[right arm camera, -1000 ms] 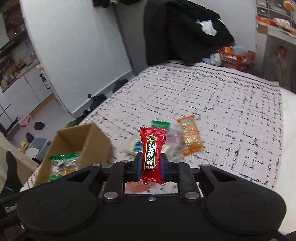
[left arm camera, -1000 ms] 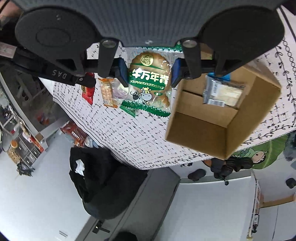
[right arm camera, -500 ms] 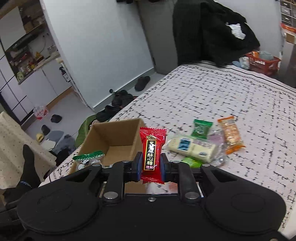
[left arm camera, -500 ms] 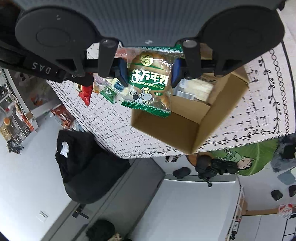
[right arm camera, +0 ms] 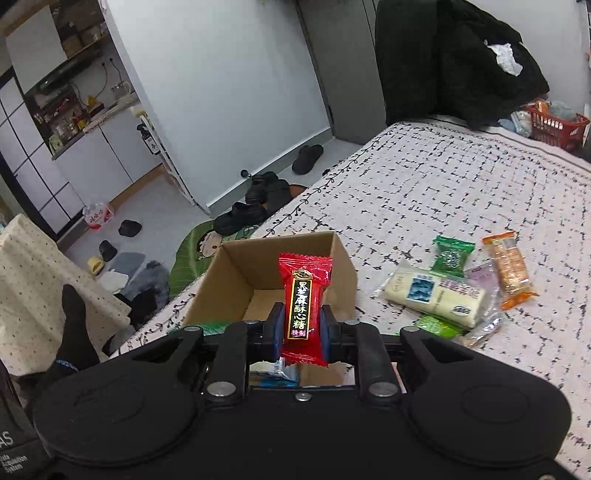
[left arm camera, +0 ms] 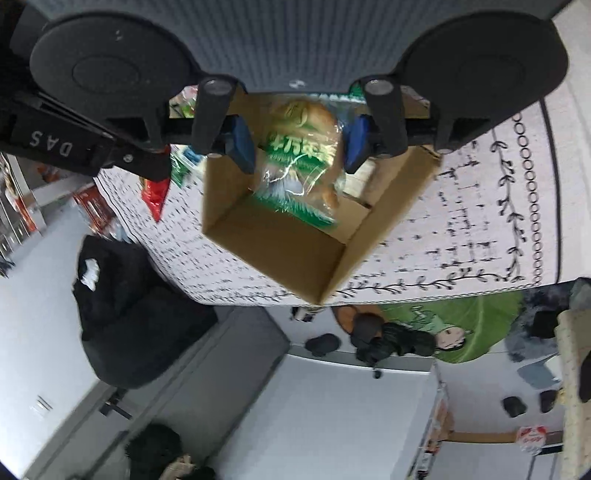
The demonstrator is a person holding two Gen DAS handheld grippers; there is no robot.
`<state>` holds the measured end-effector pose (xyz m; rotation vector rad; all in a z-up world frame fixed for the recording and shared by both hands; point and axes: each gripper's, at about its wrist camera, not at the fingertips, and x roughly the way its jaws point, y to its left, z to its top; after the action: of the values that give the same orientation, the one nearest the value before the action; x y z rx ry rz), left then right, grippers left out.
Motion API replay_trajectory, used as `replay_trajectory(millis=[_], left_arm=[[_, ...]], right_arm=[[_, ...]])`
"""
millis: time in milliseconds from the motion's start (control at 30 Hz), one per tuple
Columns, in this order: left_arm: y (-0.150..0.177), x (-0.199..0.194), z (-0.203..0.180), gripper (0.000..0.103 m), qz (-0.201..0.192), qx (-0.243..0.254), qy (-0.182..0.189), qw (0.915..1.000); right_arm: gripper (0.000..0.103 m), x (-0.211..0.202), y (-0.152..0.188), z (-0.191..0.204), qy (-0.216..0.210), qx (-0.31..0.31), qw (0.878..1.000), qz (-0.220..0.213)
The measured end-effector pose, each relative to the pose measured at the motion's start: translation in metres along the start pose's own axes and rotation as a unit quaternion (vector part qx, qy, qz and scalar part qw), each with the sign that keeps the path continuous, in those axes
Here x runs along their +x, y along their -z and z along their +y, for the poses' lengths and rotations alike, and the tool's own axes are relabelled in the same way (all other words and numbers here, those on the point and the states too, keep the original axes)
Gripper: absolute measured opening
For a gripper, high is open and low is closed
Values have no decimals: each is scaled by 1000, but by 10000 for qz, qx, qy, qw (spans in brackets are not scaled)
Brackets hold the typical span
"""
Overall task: Organize snacks
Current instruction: 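Carry both packets to the box and open left tool over it, then open right tool to drop the red candy into the box while left withdraws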
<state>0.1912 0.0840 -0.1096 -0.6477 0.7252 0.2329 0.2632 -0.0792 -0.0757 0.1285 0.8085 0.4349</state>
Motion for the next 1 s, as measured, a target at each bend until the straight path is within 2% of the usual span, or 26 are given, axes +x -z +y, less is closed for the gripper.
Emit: replay_trajectory(millis=[133,267,367,433,633,800,1000], left_arm=[[-5,-4,3,64,-96,-48,-28,9999],[-6,-5,1,67,-91,-3,-67,9999],[-6,-5,1,70,-64,-12,-126,9999],[-6,-5,1,75,-78,4,-161,9998],[-5,-7,-5,86,-102,79,-258,9996],[-2,-7,-14,96,14,142,-187,9997],[4,-12,-32,96,82,269,-74,9996]], right_arm=[[20,4,-4,2,-181,123,9998,12],[24,5,-8,3,-406,246,9989,4],[32,1,-10,-1,-413,296,9987,-33],[42,-3,-9,-6,-377,319,9988,-32],[62,-22,0,-31,-88,412,9991,-86],[75,-37,9,-60,151,551,9983,-95],[89,-53,18,-92,360,679,9969,-134]])
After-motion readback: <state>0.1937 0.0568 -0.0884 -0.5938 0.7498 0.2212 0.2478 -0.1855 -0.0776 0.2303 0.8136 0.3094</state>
